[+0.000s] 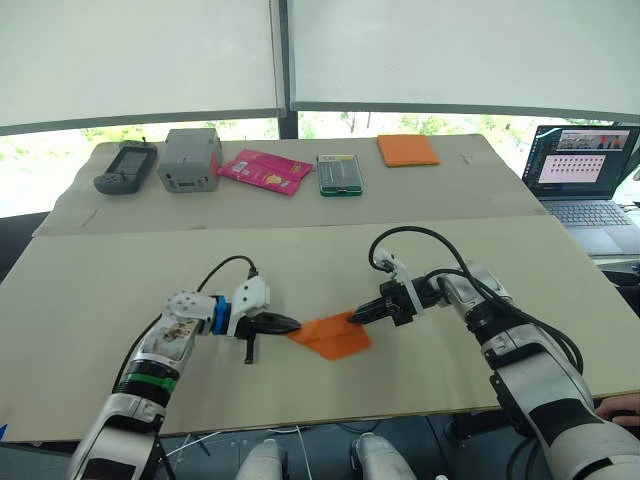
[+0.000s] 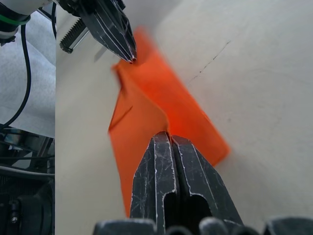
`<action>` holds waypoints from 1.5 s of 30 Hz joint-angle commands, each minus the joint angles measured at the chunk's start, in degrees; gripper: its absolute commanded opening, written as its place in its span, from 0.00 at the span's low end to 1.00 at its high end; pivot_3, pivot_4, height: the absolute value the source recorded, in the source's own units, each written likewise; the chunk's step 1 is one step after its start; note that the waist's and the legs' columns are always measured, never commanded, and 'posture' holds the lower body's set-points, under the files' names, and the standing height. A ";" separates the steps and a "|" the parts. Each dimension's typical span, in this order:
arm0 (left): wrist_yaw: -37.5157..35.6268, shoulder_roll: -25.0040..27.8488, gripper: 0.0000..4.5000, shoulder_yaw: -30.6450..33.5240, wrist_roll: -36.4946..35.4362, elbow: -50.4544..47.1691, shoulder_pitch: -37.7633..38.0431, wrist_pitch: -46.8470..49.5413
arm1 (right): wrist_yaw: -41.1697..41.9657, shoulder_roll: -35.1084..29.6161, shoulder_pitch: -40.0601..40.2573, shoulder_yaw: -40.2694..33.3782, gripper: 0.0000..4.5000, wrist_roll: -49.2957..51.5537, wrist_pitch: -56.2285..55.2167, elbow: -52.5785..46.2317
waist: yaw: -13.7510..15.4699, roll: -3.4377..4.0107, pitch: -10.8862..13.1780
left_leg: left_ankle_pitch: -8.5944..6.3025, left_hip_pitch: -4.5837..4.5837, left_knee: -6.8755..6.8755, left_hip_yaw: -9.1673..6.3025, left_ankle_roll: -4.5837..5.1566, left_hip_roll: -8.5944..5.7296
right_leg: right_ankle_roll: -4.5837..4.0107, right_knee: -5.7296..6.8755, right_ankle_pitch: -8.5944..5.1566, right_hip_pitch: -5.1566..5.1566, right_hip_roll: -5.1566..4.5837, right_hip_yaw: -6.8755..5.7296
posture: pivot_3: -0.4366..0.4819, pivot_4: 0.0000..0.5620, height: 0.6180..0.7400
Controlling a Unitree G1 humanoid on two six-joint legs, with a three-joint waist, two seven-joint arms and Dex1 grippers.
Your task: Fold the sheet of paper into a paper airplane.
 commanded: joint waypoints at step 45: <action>4.08 -6.50 0.00 -4.09 5.48 7.98 -3.30 -5.36 | -25.84 0.06 24.07 -17.04 0.72 2.94 -11.45 -48.12 | 0.22 -0.01 -0.02 | 0.00 -0.33 -0.09 -0.13 0.00 -0.13 | 0.47 -0.16 -0.20 -0.19 -0.09 -0.02 | 0.48 0.27 1.00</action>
